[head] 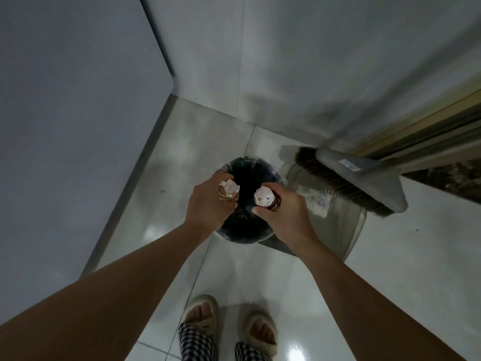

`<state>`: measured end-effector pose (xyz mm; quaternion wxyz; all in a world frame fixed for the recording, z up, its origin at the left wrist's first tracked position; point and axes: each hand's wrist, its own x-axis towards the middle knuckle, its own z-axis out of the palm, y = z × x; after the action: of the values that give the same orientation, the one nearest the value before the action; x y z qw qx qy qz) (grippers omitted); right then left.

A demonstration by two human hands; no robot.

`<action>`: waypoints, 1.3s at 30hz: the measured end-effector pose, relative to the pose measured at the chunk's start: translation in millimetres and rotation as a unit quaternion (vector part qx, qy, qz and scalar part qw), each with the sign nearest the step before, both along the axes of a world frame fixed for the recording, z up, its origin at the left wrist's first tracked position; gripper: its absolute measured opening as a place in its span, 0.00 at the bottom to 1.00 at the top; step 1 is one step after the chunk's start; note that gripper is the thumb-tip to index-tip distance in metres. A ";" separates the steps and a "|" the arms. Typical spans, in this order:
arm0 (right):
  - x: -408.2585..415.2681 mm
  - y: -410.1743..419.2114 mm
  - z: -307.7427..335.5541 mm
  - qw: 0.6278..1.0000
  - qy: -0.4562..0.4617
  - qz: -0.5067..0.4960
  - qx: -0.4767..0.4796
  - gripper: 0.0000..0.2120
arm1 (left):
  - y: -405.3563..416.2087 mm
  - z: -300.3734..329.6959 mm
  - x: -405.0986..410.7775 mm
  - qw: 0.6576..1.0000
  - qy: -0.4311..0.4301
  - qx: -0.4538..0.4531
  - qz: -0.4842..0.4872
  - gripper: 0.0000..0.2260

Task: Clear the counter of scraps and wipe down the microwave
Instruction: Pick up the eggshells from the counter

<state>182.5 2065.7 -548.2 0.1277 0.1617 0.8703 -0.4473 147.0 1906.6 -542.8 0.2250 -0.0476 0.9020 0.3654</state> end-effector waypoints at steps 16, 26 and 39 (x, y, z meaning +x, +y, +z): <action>-19.4 -20.4 -124.9 0.997 -0.029 0.034 0.057 0.26 | 21.1 -122.0 -13.2 0.997 0.006 -0.067 -0.030 0.19; -5.9 -6.4 -52.0 0.993 -0.079 0.051 0.072 0.37 | 11.5 -59.7 -4.5 0.992 -0.049 -0.085 -0.075 0.30; -5.4 2.6 195.3 0.991 -0.072 0.064 0.096 0.30 | -14.7 186.1 -14.3 0.998 0.005 -0.036 -0.059 0.24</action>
<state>177.1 2068.3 -352.9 0.2025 0.1490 0.9062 -0.3401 132.7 1892.0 -356.7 0.2403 -0.0003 0.9167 0.3193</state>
